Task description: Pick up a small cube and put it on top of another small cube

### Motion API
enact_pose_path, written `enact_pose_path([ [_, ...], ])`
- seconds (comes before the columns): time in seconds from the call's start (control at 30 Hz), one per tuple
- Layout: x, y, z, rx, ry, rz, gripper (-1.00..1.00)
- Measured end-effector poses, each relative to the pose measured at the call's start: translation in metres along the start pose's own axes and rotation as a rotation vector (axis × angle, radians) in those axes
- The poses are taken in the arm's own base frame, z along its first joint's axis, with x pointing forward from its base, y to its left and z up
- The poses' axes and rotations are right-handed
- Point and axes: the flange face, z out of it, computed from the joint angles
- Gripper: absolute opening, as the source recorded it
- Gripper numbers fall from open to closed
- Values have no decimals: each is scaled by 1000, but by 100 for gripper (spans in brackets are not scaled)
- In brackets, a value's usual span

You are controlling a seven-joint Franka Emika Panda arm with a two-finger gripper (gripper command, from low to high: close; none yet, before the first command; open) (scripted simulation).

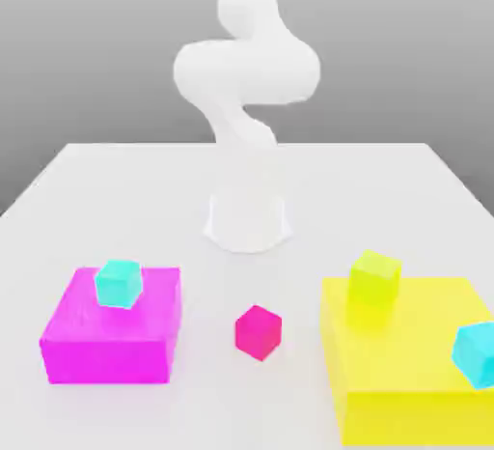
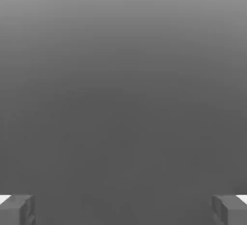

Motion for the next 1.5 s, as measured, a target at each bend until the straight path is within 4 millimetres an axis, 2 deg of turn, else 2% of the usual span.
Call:
enact_pose_path([
  [0.17, -38, 38, 119, -139, -110, 146, 0],
  [0.33, -96, 98, 213, -299, -197, 288, 0],
  [0.47, -156, 163, 269, -455, -251, 408, 0],
  [0.6, -227, 243, 312, -632, -289, 530, 0],
  [0.67, -245, 262, 328, -663, -296, 549, 0],
  [0.83, -265, 287, 356, -673, -299, 559, 0],
  [0.87, -268, 290, 359, -674, -298, 559, -100],
  [1.1, -268, 290, 359, -672, -297, 559, -100],
  [1.37, -244, 261, 318, -672, -297, 556, -100],
  [1.43, -242, 243, 309, -660, -317, 498, -100],
  [1.5, -245, 216, 300, -637, -351, 399, -100],
])
